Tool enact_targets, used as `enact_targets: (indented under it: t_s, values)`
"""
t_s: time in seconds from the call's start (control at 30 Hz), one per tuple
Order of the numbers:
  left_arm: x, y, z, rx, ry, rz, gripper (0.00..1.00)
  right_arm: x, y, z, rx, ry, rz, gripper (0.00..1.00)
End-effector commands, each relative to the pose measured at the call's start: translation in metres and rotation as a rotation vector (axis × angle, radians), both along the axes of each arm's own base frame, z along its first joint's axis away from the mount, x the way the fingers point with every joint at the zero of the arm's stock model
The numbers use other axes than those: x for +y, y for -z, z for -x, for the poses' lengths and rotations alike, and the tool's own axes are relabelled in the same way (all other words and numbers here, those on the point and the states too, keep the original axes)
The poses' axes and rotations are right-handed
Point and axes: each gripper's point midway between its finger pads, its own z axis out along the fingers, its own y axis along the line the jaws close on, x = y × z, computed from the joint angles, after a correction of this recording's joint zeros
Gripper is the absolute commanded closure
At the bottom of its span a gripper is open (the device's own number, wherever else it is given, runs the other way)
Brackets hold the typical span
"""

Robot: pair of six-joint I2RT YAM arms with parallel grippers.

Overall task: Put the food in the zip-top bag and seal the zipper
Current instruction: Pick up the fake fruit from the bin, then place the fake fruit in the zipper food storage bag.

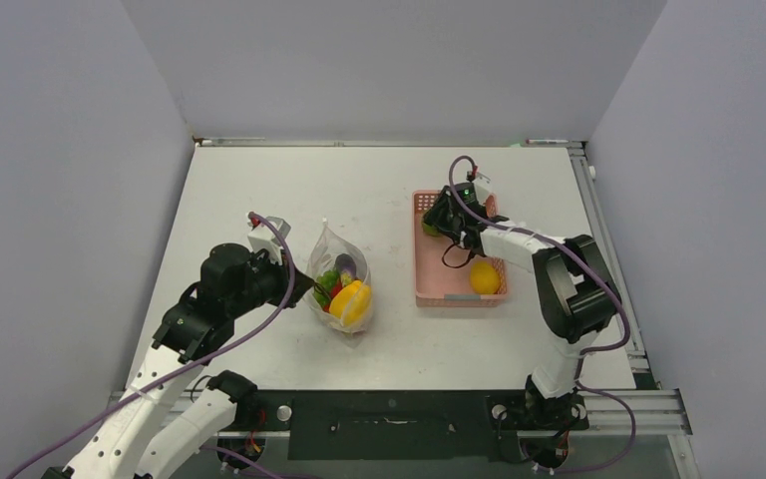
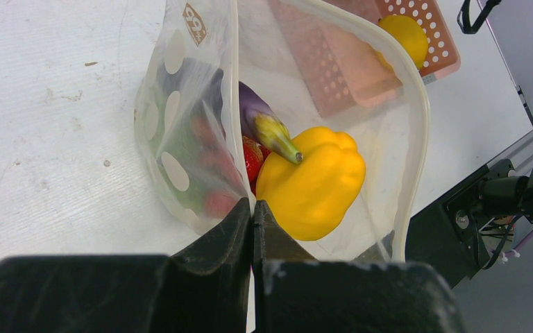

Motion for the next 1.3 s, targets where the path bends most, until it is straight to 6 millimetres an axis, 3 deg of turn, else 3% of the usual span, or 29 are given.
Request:
enact_targets:
  t_s: [0.0,0.23,0.33,0.67,0.9,1.27]
  values:
    - [-0.001,-0.008,-0.003,-0.044,0.009,0.013,1.00,-0.006,-0.044,-0.001,-0.096,0.013,-0.022,0.93]
    - [-0.001,-0.009,-0.002,-0.046,0.010,0.015,1.00,-0.013,-0.074,0.017,-0.145,0.018,-0.025,0.94]
    - [0.000,-0.009,-0.002,-0.046,0.009,0.015,1.00,-0.016,-0.082,0.034,-0.145,0.006,-0.019,0.94]
    - [0.000,-0.008,-0.002,-0.044,0.003,0.016,1.00,-0.010,-0.140,0.076,-0.242,-0.080,-0.001,0.94]
    - [0.001,-0.007,-0.002,-0.043,-0.002,0.015,1.00,0.014,-0.186,0.108,-0.333,-0.208,-0.014,0.94]
    - [0.001,-0.008,-0.002,-0.048,-0.004,0.015,1.00,0.075,-0.244,0.160,-0.449,-0.488,-0.077,0.93]
